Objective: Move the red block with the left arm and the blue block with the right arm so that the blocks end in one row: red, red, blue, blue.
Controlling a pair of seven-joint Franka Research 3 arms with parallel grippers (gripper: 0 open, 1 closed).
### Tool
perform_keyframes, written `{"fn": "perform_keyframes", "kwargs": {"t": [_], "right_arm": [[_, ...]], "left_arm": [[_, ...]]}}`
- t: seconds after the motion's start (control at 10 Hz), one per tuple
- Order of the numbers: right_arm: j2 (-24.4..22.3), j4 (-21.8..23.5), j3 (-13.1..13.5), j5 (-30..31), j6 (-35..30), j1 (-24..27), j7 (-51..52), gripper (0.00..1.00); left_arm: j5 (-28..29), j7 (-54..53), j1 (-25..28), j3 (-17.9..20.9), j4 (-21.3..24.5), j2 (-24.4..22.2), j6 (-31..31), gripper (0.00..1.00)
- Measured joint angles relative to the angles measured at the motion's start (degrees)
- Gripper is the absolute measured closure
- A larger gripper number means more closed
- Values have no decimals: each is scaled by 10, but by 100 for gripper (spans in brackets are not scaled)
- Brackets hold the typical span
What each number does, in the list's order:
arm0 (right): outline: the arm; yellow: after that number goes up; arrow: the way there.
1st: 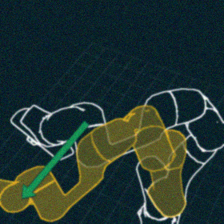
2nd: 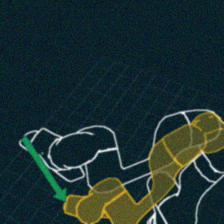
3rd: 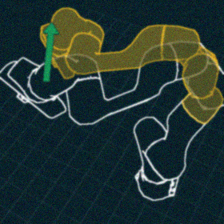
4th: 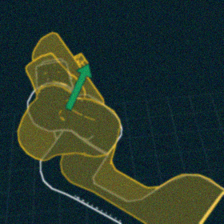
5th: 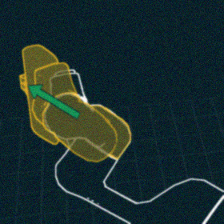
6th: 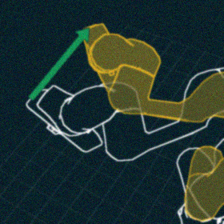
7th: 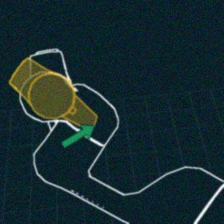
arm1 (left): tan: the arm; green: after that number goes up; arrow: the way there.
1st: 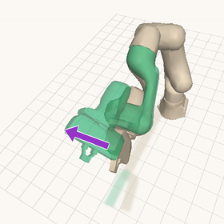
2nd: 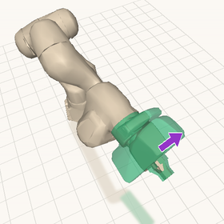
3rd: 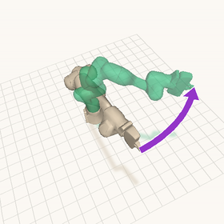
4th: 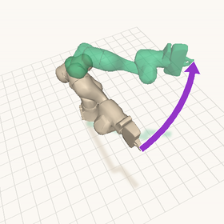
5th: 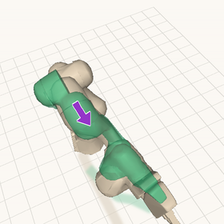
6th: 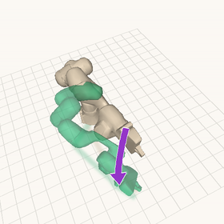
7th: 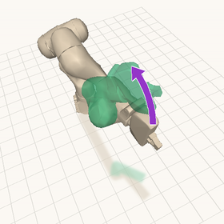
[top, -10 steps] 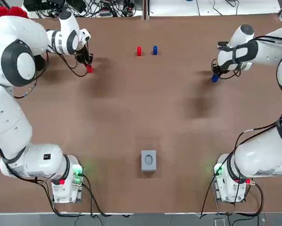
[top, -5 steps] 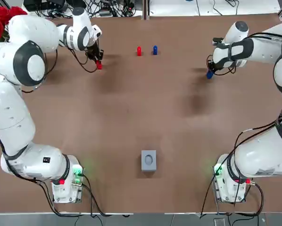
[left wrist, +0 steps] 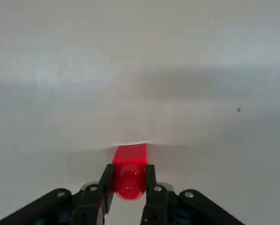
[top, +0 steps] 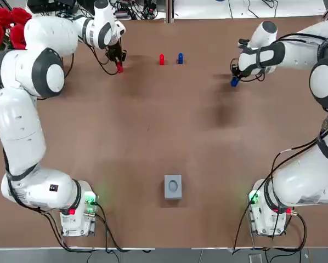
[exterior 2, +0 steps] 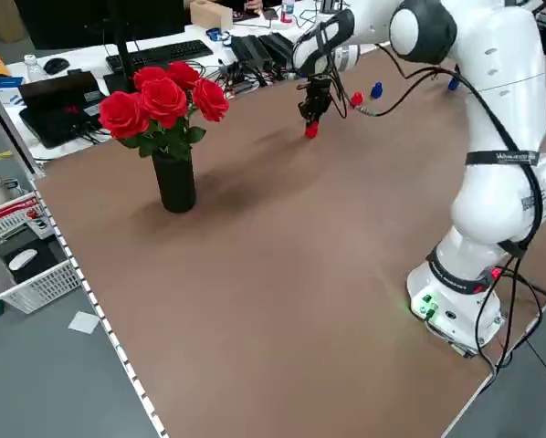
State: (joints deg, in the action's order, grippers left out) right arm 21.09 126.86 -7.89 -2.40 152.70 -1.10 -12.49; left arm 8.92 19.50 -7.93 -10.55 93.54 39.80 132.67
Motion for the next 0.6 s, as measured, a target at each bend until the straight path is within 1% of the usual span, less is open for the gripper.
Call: {"fn": "perform_keyframes", "kwargs": {"t": [0.1,0.2,0.6], "right_arm": [[11,-14,-9,0,0,-6,-17,70],[22,-31,-12,0,0,-12,-29,70],[78,-116,-14,3,-6,-39,-89,70]], "left_arm": [[0,3,-6,-5,-17,10,0,70],[0,14,-19,-7,-36,20,0,70],[1,60,-75,-7,-109,68,-1,70]]}}
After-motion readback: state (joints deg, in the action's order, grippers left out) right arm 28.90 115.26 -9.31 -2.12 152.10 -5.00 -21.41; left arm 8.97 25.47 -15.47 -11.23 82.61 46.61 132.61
